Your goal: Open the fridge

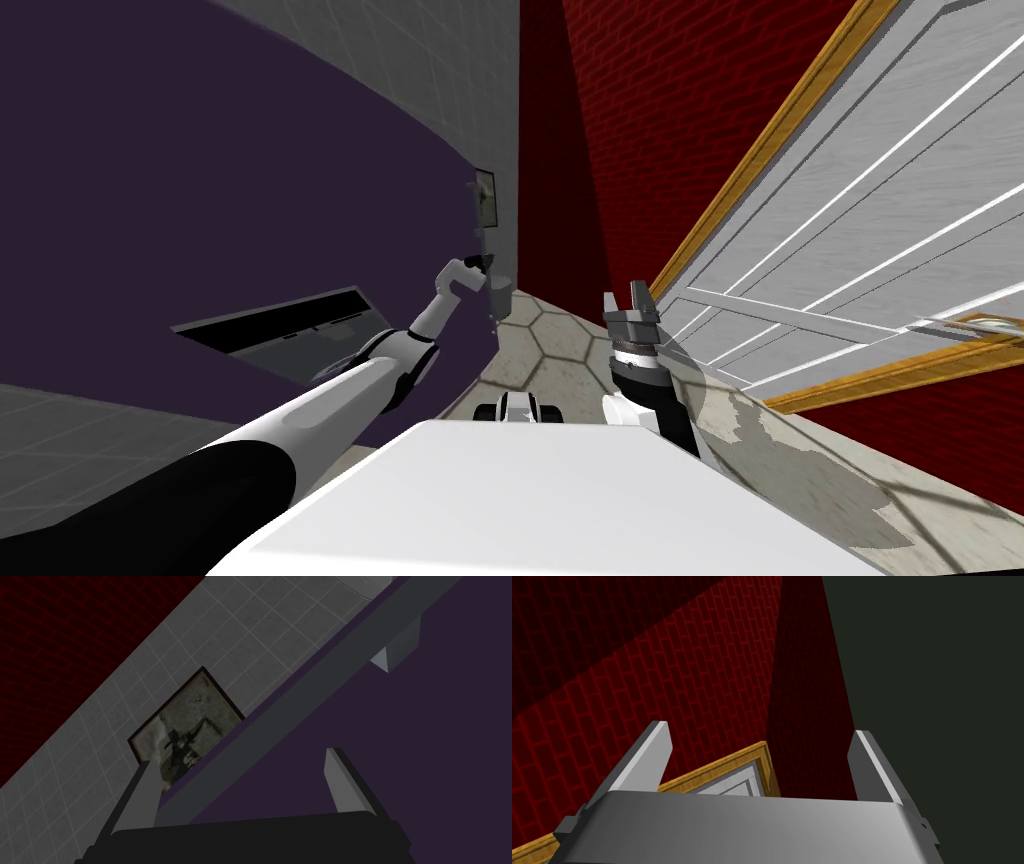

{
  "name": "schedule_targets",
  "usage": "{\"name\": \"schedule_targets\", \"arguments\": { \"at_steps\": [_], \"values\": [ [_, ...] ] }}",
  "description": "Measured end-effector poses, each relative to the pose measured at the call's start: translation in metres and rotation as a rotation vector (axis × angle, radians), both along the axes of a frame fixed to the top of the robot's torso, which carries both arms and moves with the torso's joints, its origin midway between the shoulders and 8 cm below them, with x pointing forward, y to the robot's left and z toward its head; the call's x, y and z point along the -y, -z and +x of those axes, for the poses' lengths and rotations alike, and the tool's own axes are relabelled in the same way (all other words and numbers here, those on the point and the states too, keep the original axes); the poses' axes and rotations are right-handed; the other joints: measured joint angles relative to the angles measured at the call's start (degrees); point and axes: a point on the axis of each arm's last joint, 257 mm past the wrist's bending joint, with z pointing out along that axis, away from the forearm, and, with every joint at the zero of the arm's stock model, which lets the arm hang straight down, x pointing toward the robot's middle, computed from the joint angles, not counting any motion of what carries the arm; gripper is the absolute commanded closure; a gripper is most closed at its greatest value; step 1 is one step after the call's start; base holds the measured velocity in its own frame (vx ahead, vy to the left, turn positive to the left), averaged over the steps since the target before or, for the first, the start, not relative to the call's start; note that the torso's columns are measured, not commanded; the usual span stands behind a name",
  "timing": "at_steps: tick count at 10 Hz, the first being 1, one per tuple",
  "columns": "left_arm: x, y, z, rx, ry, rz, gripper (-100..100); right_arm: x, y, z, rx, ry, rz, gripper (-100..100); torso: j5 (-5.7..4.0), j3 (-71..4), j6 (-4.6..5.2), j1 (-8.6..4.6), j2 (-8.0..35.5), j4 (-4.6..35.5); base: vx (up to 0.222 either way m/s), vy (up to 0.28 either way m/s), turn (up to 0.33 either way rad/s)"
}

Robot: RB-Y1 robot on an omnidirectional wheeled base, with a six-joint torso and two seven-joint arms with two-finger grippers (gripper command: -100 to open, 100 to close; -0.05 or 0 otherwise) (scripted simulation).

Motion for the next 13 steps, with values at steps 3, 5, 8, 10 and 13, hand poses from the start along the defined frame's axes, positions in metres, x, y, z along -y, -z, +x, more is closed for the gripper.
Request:
{"name": "schedule_targets", "arguments": {
  "at_steps": [3,5,8,10,13],
  "values": [
    [-0.028,-0.002,0.010,-0.002,-0.054,-0.001,-100,0.000,0.000,0.000,0.000,0.000,0.000,0,0.06,0.20,0.12,0.18,0.34,0.04,0.101,-0.032,0.046],
    [-0.030,-0.001,0.010,-0.005,-0.057,0.003,100,0.000,0.000,0.000,0.000,0.000,0.000,0,0.05,0.19,0.08,0.07,0.30,0.12,-0.074,0.022,-0.040],
    [0.009,-0.005,0.003,-0.004,0.013,0.007,100,0.000,0.000,0.000,0.001,0.000,0.000,0,0.06,0.32,0.01,0.06,0.48,0.17,-0.253,0.052,-0.098],
    [0.041,-0.001,-0.004,-0.007,0.072,0.004,100,0.000,0.000,0.000,0.001,0.000,0.000,0,0.12,0.20,-0.16,0.30,0.30,0.21,-0.261,0.050,-0.098],
    [0.085,-0.001,-0.019,-0.011,0.155,0.006,100,0.000,0.000,0.000,0.001,0.000,0.000,0,0.07,0.18,-0.03,0.19,0.27,0.19,-0.260,0.047,-0.092]
  ]
}}
